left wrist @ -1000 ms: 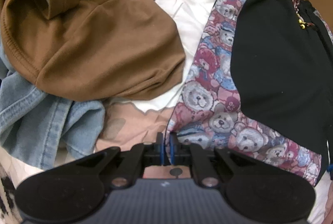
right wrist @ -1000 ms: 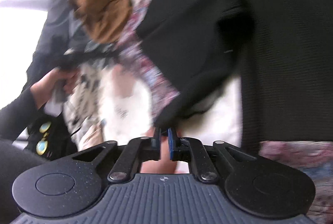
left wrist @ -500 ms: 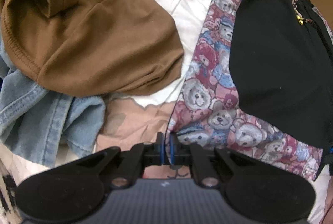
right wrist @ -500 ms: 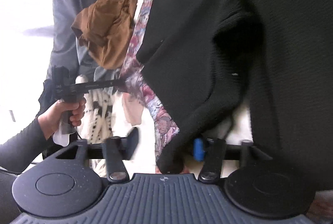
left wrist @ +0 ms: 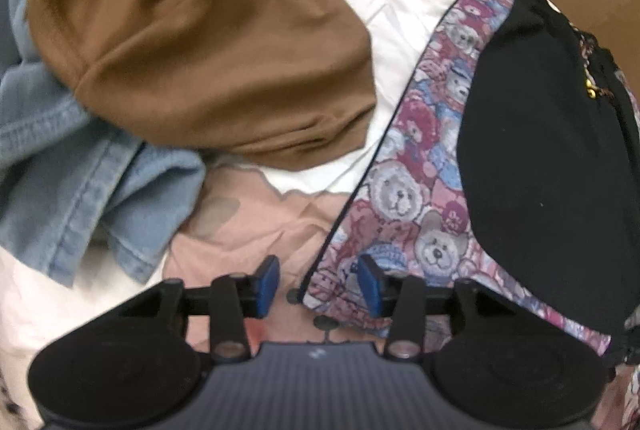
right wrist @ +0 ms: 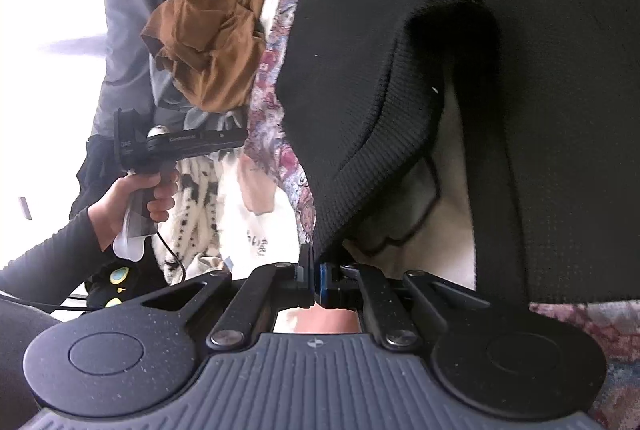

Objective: Fold clothes

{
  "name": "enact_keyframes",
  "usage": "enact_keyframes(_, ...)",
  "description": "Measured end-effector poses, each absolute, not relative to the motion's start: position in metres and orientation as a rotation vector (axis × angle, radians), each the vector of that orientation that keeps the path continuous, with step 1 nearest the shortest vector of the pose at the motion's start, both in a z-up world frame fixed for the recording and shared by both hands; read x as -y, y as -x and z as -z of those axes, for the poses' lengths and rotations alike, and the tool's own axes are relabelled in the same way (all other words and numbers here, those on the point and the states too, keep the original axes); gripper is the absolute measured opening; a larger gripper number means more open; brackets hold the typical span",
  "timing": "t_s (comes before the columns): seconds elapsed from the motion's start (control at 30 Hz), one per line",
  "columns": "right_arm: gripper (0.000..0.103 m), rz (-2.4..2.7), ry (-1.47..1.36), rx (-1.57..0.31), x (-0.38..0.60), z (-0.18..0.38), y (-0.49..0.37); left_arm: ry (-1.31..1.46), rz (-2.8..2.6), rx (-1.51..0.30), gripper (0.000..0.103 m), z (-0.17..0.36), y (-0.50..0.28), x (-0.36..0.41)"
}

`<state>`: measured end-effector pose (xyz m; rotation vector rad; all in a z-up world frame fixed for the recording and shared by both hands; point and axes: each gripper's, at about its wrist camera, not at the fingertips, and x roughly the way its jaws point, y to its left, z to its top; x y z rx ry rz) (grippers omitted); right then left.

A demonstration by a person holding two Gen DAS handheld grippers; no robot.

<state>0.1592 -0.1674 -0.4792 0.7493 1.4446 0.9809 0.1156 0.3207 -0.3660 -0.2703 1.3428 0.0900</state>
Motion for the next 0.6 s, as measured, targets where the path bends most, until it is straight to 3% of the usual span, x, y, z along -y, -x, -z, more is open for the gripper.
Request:
enact_keyframes(0.17,0.006,-0.939,-0.716,-1.442,0.167,0.484,-0.16,0.296,-0.106,-1.325,0.044,0.382,-0.107,-0.321)
enact_keyframes(0.23,0.024,-0.916,-0.726,-1.422,0.168,0.483,-0.163,0.321,-0.119,-1.298,0.044,0.385,-0.102,-0.322)
enact_keyframes(0.27,0.047,-0.896,-0.739,-1.41,0.168,0.484,-0.164,0.343,-0.131,-1.278,0.044,0.386,-0.099,-0.323)
enact_keyframes(0.3,0.049,-0.889,-0.744,-1.4,0.166,0.485,-0.166,0.364,-0.144,-1.257,0.044,0.387,-0.097,-0.324)
enact_keyframes(0.33,0.049,-0.884,-0.748,-1.391,0.163,0.486,-0.167,0.378,-0.153,-1.24,0.043,0.388,-0.094,-0.325)
enact_keyframes(0.4,0.042,-0.897,-0.754,-1.4,0.159,0.485,-0.166,0.356,-0.144,-1.232,0.027,0.386,-0.092,-0.322)
enact_keyframes(0.43,0.038,-0.905,-0.757,-1.406,0.158,0.485,-0.166,0.355,-0.129,-1.234,0.012,0.385,-0.092,-0.322)
enact_keyframes(0.5,0.011,-0.919,-0.764,-1.417,0.154,0.484,-0.165,0.357,-0.109,-1.241,0.009,0.384,-0.093,-0.322)
enact_keyframes(0.6,0.007,-0.942,-0.773,-1.434,0.149,0.483,-0.164,0.356,-0.098,-1.245,0.007,0.378,-0.097,-0.324)
